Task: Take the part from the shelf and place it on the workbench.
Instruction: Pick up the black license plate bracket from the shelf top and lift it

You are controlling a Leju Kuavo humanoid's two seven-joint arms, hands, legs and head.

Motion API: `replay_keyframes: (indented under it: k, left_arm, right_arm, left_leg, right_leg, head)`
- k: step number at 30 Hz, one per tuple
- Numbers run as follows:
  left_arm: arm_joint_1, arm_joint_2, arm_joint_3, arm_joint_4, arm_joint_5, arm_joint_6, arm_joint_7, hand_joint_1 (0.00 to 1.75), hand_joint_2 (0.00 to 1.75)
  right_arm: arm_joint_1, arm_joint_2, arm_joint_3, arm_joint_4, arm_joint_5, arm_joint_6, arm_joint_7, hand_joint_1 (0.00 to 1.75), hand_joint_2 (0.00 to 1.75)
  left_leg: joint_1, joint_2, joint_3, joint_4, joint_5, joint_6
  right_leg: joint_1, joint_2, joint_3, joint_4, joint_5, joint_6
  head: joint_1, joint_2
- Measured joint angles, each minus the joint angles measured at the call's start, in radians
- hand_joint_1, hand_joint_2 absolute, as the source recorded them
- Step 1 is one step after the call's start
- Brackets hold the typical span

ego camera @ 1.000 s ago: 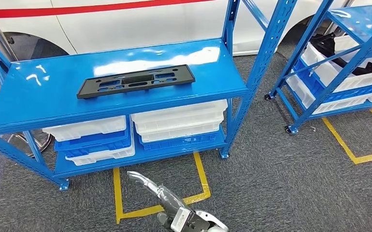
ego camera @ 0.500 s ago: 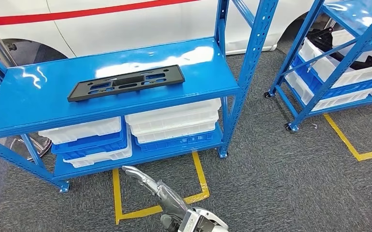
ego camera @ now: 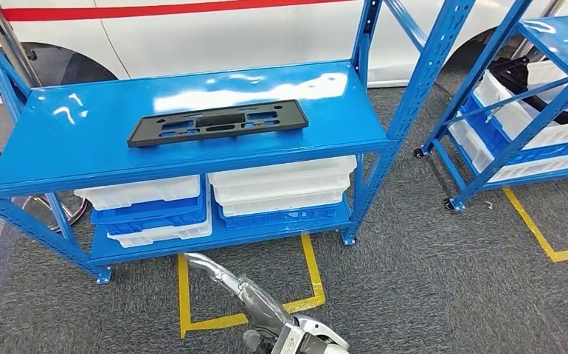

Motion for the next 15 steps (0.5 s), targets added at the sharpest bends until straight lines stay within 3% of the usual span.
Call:
replay_keyframes:
  k: [1, 2, 3, 5, 7, 9, 11, 12, 13, 15]
  left_arm:
    - [0.0, 0.001, 0.0, 0.0, 0.0, 0.0, 0.0, 0.0, 0.0]
    - [0.0, 0.001, 0.0, 0.0, 0.0, 0.0, -0.001, 0.0, 0.0]
    - [0.0, 0.001, 0.0, 0.0, 0.0, -0.001, -0.001, 0.0, 0.0]
    - [-0.001, -0.001, 0.0, 0.0, 0.0, -0.001, -0.001, 0.0, 0.0]
    - [-0.001, -0.002, -0.001, 0.0, 0.0, -0.001, -0.002, 0.0, 0.0]
    - [0.001, -0.002, -0.001, 0.0, 0.0, -0.001, -0.002, 0.0, 0.0]
    - [0.003, -0.001, -0.001, 0.0, 0.0, -0.001, -0.002, 0.0, 0.0]
    - [0.002, 0.0, -0.001, 0.0, 0.0, -0.001, -0.002, 0.0, 0.0]
    - [0.001, 0.0, -0.001, 0.0, 0.0, -0.001, -0.002, 0.0, 0.0]
    - [0.0, 0.0, -0.001, 0.0, 0.0, -0.001, -0.002, 0.0, 0.0]
  right_arm:
    - [0.0, -0.001, 0.001, 0.0, 0.0, 0.0, 0.0, 0.0, 0.0]
    - [0.0, -0.002, 0.002, 0.0, 0.001, 0.0, 0.0, 0.0, 0.0]
    - [0.0, -0.002, 0.002, 0.0, 0.001, 0.0, 0.0, 0.0, 0.0]
    - [0.0, -0.002, 0.002, -0.001, 0.002, 0.0, 0.001, 0.0, 0.0]
    - [-0.001, -0.003, 0.003, -0.003, 0.003, 0.0, 0.001, 0.0, 0.0]
    - [-0.001, -0.003, 0.004, -0.005, 0.003, 0.0, 0.001, 0.0, 0.0]
    - [-0.001, -0.002, 0.004, -0.008, 0.003, 0.0, 0.001, 0.0, 0.0]
    - [-0.001, -0.002, 0.005, -0.009, 0.003, -0.001, 0.001, 0.0, 0.0]
    - [-0.001, -0.002, 0.005, -0.009, 0.003, -0.001, 0.002, 0.0, 0.0]
    - [-0.001, -0.002, 0.005, -0.009, 0.002, -0.004, 0.003, 0.0, 0.0]
  left_leg:
    - [0.0, -0.008, 0.0, 0.001, 0.0, 0.0]
    - [0.0, -0.018, 0.0, 0.003, 0.0, 0.0]
    - [0.0, -0.027, 0.001, 0.004, -0.001, -0.001]
    - [0.0, -0.045, 0.0, 0.007, -0.002, -0.005]
    - [0.002, -0.059, -0.005, 0.007, -0.001, -0.016]
    - [0.005, -0.07, -0.008, 0.003, 0.001, -0.029]
    - [0.004, -0.049, -0.018, 0.027, -0.018, -0.038]
    - [0.004, -0.031, -0.036, 0.066, -0.042, -0.041]
    - [0.004, -0.014, -0.062, 0.123, -0.074, -0.044]
    - [0.007, -0.003, -0.119, 0.244, -0.125, -0.051]
  right_leg:
    - [-0.001, 0.001, -0.009, 0.014, 0.007, 0.0]
    - [-0.002, 0.003, 0.001, -0.011, 0.032, -0.002]
    - [-0.003, 0.012, 0.028, -0.069, 0.069, -0.006]
    - [-0.003, 0.051, 0.086, -0.198, 0.123, -0.014]
    - [-0.001, 0.072, 0.109, -0.252, 0.134, -0.018]
    - [-0.001, 0.057, 0.113, -0.261, 0.137, -0.022]
    - [-0.006, 0.04, 0.123, -0.277, 0.144, -0.033]
    - [-0.009, 0.031, 0.127, -0.283, 0.147, -0.038]
    - [-0.008, 0.023, 0.129, -0.285, 0.148, -0.041]
    - [-0.007, 0.008, 0.128, -0.285, 0.147, -0.043]
  head:
    - [0.0, 0.0]
    - [0.0, 0.0]
    - [0.0, 0.0]
    - [0.0, 0.0]
    - [0.0, 0.0]
    - [0.0, 0.0]
    - [-0.002, 0.0]
    - [-0.003, 0.0]
    - [-0.005, 0.0]
    - [-0.006, 0.0]
